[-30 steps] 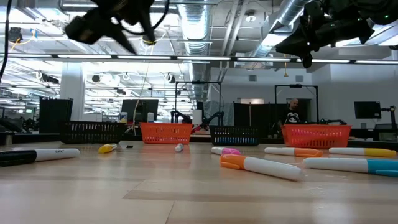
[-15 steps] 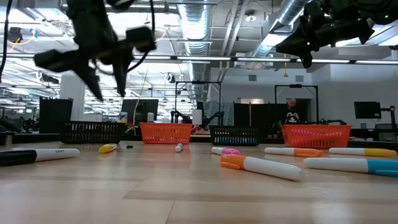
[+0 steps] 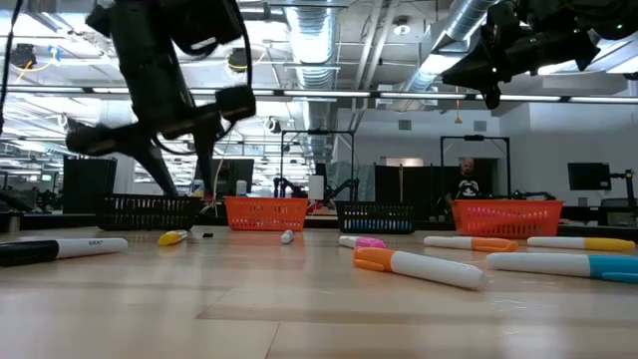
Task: Pick & Place Markers
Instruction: Put the white yellow marker into the left black bin
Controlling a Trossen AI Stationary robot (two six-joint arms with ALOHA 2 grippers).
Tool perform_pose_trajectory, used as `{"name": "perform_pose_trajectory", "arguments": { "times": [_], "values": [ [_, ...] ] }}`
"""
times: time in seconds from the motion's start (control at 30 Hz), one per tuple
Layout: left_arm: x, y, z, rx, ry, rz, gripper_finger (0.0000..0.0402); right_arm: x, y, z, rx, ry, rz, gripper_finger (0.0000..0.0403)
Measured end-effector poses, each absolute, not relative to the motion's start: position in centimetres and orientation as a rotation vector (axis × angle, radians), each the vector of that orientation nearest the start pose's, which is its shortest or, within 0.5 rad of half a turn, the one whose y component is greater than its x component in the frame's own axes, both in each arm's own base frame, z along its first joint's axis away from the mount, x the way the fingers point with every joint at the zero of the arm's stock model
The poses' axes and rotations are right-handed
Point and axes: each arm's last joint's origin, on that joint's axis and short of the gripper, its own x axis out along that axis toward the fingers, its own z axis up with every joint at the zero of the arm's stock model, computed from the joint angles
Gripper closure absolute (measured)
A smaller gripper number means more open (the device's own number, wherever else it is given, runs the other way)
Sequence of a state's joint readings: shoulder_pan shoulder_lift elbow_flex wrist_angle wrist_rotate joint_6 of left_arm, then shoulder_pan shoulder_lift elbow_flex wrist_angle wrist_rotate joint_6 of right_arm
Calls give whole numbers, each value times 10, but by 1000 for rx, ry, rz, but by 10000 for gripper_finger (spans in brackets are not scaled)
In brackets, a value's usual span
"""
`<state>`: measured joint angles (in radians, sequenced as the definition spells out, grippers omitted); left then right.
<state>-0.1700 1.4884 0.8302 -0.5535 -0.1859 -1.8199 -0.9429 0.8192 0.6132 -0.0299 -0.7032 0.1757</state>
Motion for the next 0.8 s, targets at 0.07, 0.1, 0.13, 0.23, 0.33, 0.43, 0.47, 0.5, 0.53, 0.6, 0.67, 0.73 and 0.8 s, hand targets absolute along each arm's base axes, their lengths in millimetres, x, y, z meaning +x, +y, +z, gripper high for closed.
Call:
{"name": "perform_pose_trajectory", "arguments": {
  "times": [0.07, 0.1, 0.13, 0.23, 0.33, 0.43, 0.47, 0.5, 0.53, 0.6, 0.67, 0.73, 0.8],
  "values": [
    [265, -39, 166, -1374, 793, 1044, 239, 120, -134, 284, 348, 140, -253, 346],
    [268, -40, 163, -1381, 802, 1038, 239, 120, -134, 284, 348, 140, -253, 346],
    [270, -41, 159, -1387, 819, 1038, 239, 120, -134, 284, 348, 140, -253, 346],
    [271, -43, 148, -1381, 878, 1060, 239, 120, -134, 284, 348, 140, -253, 346],
    [272, -43, 145, -1378, 889, 1066, 239, 120, -134, 284, 348, 140, -253, 346],
    [272, -43, 145, -1377, 885, 1065, 239, 120, -134, 284, 348, 140, -254, 346],
    [272, -43, 145, -1377, 885, 1067, 239, 120, -134, 284, 348, 140, -253, 346],
    [272, -43, 145, -1377, 885, 1067, 239, 120, -134, 284, 348, 140, -254, 346],
    [272, -42, 145, -1377, 886, 1069, 239, 120, -134, 284, 348, 140, -253, 346],
    [272, -42, 143, -1372, 891, 1076, 239, 120, -134, 284, 347, 140, -254, 346],
    [272, -42, 139, -1363, 904, 1089, 239, 120, -134, 284, 348, 140, -253, 346],
    [273, -43, 135, -1362, 929, 1099, 239, 120, -134, 284, 348, 140, -253, 346],
    [275, -43, 131, -1363, 942, 1101, 239, 120, -134, 284, 348, 140, -253, 346]
  ]
}}
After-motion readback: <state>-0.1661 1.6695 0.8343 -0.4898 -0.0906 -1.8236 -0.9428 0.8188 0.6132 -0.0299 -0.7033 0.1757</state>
